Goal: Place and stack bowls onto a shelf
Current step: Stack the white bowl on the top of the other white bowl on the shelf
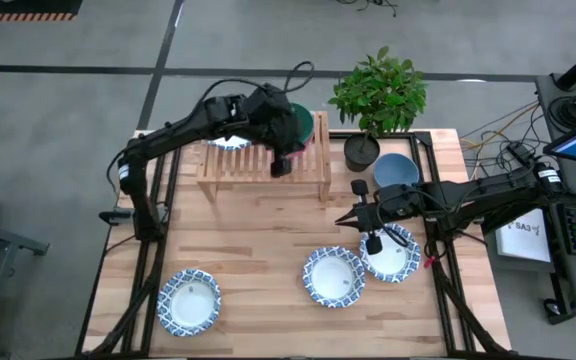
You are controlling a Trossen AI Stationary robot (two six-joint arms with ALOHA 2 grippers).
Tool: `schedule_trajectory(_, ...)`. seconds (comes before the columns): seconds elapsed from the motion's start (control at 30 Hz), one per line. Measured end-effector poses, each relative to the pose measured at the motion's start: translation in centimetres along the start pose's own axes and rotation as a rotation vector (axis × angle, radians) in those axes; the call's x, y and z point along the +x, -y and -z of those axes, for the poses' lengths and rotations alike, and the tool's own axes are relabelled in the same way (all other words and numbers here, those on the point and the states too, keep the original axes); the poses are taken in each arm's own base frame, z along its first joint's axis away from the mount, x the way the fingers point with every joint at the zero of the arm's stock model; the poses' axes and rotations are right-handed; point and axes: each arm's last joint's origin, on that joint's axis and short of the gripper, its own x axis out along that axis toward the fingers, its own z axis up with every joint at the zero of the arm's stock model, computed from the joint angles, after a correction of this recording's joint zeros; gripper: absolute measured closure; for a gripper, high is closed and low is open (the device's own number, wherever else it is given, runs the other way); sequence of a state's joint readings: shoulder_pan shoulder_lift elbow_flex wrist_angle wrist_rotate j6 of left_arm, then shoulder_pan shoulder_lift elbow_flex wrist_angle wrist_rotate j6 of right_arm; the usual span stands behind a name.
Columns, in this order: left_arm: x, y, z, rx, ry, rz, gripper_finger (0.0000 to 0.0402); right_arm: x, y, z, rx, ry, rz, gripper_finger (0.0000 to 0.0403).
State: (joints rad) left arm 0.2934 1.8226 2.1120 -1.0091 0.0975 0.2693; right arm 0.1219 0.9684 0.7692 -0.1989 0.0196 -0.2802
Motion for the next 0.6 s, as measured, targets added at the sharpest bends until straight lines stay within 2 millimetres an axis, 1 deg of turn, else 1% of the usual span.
schedule_trajectory(0.1, -0.4, 1.8, -0.2, 0.016, 0.001, 0.037, 0.0402, 0.0, 0.0, 0.0, 0.0, 0.003, 0.001, 0.0394)
schedule_trajectory(0.2, 0.1, 3.7, 0.4, 0.042, -0.029, 0.079, 0.0402, 0.0, 0.0, 0.0, 0.002, 0.003, 0.001, 0.0394)
schedule_trajectory(0.3, 0.9, 5.6, 1.5, 0.035, -0.055, 0.112, 0.0402, 0.0, 0.0, 0.0, 0.008, 0.003, 0.001, 0.0394)
schedule_trajectory(0.37, 1.1, 6.9, 2.3, 0.032, -0.039, 0.129, 0.0402, 0.0, 0.0, 0.0, 0.01, 0.004, 0.001, 0.0394)
schedule_trajectory(0.53, 0.8, 10.0, 4.9, 0.012, 0.058, 0.165, 0.0401, 0.0, 0.0, 0.0, 0.02, 0.005, 0.003, 0.0394)
schedule_trajectory(0.6, 0.1, 11.1, 5.9, -0.006, 0.12, 0.16, 0.0401, 0.0, 0.1, -0.1, 0.03, 0.013, 0.005, 0.0394)
